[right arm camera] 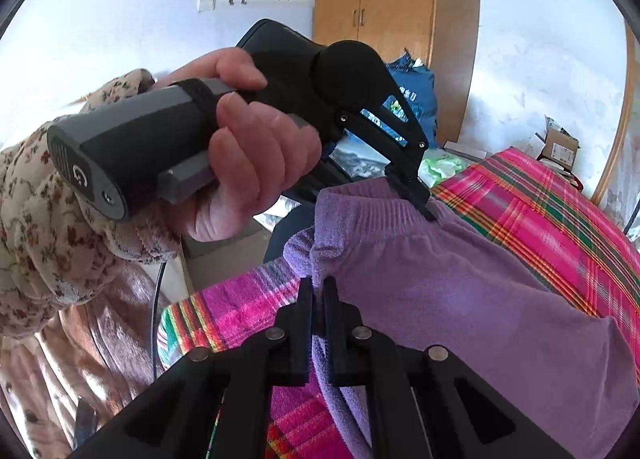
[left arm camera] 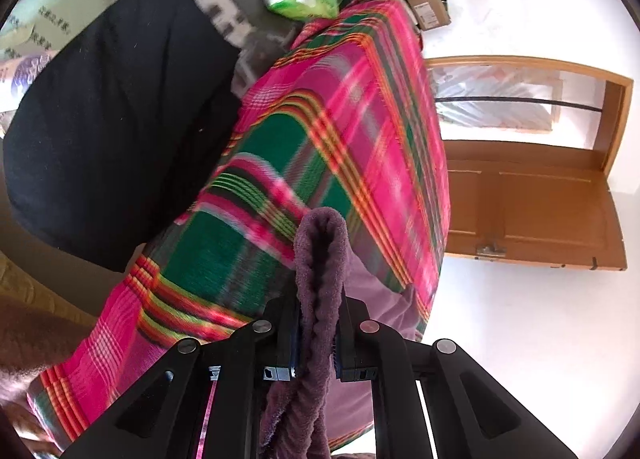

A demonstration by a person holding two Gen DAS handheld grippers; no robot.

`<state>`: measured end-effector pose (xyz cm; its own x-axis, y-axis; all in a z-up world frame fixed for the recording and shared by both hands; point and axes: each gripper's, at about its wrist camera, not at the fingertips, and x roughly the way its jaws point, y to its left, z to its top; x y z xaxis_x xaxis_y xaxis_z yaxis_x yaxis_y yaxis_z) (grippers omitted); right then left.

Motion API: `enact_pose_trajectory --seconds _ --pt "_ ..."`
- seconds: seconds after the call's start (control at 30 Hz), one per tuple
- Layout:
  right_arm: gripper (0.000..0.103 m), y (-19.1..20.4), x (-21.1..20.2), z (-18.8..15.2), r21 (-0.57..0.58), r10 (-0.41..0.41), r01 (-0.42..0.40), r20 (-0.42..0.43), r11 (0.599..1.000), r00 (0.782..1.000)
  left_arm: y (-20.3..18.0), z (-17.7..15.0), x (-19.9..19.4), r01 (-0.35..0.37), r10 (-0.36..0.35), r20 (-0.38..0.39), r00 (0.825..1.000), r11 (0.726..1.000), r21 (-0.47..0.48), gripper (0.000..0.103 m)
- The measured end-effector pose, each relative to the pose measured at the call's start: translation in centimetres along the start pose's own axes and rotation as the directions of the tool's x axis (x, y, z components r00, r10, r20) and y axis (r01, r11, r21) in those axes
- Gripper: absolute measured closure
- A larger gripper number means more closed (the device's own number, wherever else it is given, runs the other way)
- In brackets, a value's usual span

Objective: Fold clothes
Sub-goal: 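Pinch the ribbed cuff with the right gripper while the left gripper holds it, then lay the ribbed cuff over the garment and open the left gripper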

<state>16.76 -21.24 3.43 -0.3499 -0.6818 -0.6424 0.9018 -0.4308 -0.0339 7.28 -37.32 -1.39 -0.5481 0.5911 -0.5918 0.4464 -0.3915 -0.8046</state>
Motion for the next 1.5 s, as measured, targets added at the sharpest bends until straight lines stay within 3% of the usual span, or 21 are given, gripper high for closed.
enact_pose_trajectory --seconds 0.37,0.8,1.1,1.5 --pt "0.098 -1.6 -4.6 0.3 0.052 -0.014 0.008 0.118 0.999 0.993 -5.6 -3.2 -1.2 -0.017 0.011 0.051 0.999 0.995 0.103 0.091" --pt "0.098 -4.8 -12.0 -1.7 0.157 -0.109 0.073 0.240 0.985 0.965 -13.2 -7.9 0.4 -0.022 0.008 0.067 0.998 0.976 0.216 0.091" --pt "0.098 -8.6 -16.9 -3.8 0.266 -0.204 0.128 0.282 0.955 0.937 -18.6 -10.4 4.6 -0.029 0.028 0.007 1.000 0.952 0.304 0.091" --pt "0.098 -12.6 -21.0 -7.8 0.406 -0.329 0.210 0.249 0.889 0.911 -22.9 -12.9 11.2 -0.016 0.059 -0.107 0.992 0.932 0.362 0.091"
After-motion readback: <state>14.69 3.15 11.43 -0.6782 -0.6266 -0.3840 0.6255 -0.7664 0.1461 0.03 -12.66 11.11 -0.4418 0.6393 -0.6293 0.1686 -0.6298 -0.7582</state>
